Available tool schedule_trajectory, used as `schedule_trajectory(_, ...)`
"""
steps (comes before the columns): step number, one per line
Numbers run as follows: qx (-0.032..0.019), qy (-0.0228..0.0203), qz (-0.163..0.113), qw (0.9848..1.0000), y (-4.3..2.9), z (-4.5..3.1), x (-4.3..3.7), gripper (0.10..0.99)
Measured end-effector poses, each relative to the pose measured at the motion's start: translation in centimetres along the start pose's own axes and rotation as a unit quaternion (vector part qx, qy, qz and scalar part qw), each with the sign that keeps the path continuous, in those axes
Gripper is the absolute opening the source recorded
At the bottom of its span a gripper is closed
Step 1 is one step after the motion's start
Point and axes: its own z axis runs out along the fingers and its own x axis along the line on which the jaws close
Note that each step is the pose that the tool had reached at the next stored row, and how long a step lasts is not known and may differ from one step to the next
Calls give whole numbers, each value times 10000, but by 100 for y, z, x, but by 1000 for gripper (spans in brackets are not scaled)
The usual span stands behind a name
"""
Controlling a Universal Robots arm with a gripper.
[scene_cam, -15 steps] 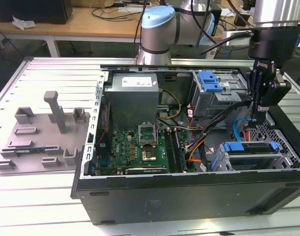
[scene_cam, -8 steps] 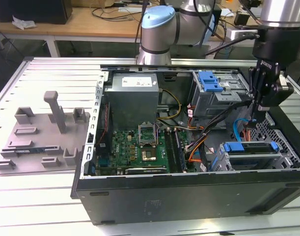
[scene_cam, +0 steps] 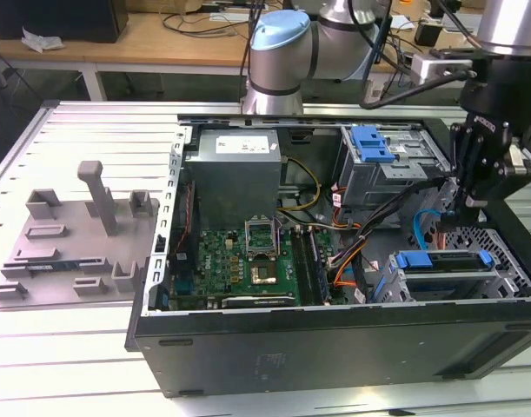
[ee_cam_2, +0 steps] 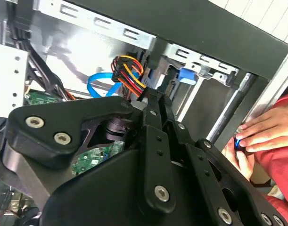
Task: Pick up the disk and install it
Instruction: 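Insert the first disk wire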
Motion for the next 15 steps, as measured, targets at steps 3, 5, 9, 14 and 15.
schedule_trajectory(3,-21,-131,8,9999,-15,21,99,169)
schedule_trajectory(5,-32,-192,12,9998,-22,32,143,169)
schedule_trajectory(9,-49,-342,-14,9994,-32,48,211,169)
schedule_trajectory(14,-66,-446,-33,9990,-53,83,350,169)
schedule_trajectory(15,-98,-493,-34,9987,-57,91,383,169)
